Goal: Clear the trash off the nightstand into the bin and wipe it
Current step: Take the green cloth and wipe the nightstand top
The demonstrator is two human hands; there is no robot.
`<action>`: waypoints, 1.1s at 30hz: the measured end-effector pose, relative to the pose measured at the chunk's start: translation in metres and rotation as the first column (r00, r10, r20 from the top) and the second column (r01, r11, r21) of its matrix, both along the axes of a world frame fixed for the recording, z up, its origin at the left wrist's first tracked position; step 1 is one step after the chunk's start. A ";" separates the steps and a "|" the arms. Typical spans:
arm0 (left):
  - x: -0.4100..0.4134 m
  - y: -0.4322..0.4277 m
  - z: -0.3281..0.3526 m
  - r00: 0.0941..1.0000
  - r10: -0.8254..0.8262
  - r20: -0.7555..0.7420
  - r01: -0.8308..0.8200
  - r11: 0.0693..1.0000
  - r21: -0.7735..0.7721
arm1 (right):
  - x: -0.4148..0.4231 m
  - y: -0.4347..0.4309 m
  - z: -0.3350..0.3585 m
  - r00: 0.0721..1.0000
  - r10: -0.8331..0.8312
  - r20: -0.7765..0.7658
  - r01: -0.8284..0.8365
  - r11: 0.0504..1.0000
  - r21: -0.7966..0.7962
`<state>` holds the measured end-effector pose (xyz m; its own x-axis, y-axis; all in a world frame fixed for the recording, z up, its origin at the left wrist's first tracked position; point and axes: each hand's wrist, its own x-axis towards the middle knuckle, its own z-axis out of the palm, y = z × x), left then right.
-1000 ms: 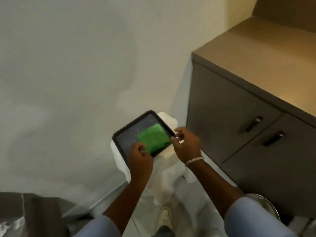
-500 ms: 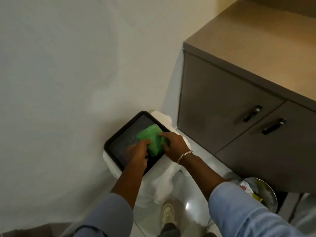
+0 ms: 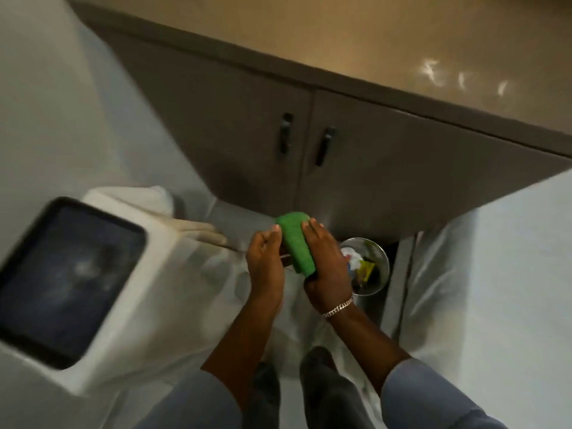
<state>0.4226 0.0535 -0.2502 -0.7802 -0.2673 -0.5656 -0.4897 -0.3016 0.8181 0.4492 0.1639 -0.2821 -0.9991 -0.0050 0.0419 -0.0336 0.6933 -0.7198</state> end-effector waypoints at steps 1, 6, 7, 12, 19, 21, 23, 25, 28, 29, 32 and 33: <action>-0.001 0.023 -0.029 0.998 -0.015 0.056 0.015 1.000 0.001 | 0.003 0.026 -0.026 0.998 -0.049 0.034 0.048 0.998 0.030; 0.020 0.100 -0.203 0.922 -0.287 0.259 0.365 0.866 -0.341 | 0.024 0.112 -0.147 0.945 -0.280 0.167 0.248 0.950 0.190; 0.024 0.113 -0.239 0.892 -0.366 0.263 0.449 0.775 -0.444 | 0.030 0.123 -0.174 0.935 -0.319 0.158 0.289 0.939 0.188; 0.015 0.156 -0.364 0.661 -0.581 0.474 0.749 0.545 -0.378 | 0.040 0.163 -0.267 0.932 -0.360 0.042 0.348 0.921 0.174; 0.013 0.150 -0.321 0.741 -0.557 0.375 0.671 0.619 -0.409 | 0.036 0.152 -0.189 0.940 -0.341 -0.022 0.337 0.935 -0.110; 0.017 0.136 -0.264 0.726 -0.583 0.364 0.687 0.602 -0.407 | 0.034 0.141 -0.127 0.935 -0.342 -0.090 0.322 0.929 -0.185; 0.016 0.116 -0.193 0.724 -0.591 0.356 0.690 0.599 -0.406 | 0.031 0.130 -0.047 0.927 -0.312 -0.207 0.260 0.934 -0.245; 0.014 0.100 -0.127 0.724 -0.599 0.342 0.688 0.583 -0.432 | 0.023 0.132 0.037 0.887 -0.277 -0.371 0.197 0.951 -0.240; 0.010 0.085 -0.032 0.716 -0.647 0.262 0.678 0.555 -0.481 | 0.000 0.165 0.156 0.752 -0.277 -0.597 0.193 0.960 -0.203; 0.007 0.082 -0.005 0.715 -0.656 0.244 0.674 0.552 -0.491 | -0.014 0.183 0.186 0.716 -0.289 -0.636 0.212 0.957 -0.196; -0.003 0.077 0.053 0.726 -0.657 0.202 0.653 0.567 -0.503 | -0.064 0.239 0.238 0.759 -0.308 -0.573 0.313 0.945 -0.092; -0.006 0.077 0.067 0.730 -0.660 0.179 0.648 0.583 -0.491 | -0.081 0.253 0.241 0.811 -0.311 -0.495 0.345 0.938 -0.025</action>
<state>0.4169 0.1303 -0.1830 -0.8663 0.0910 -0.4911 -0.3733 0.5353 0.7577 0.3685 0.4169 -0.0410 -0.7926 0.3000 0.5309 -0.1283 0.7691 -0.6262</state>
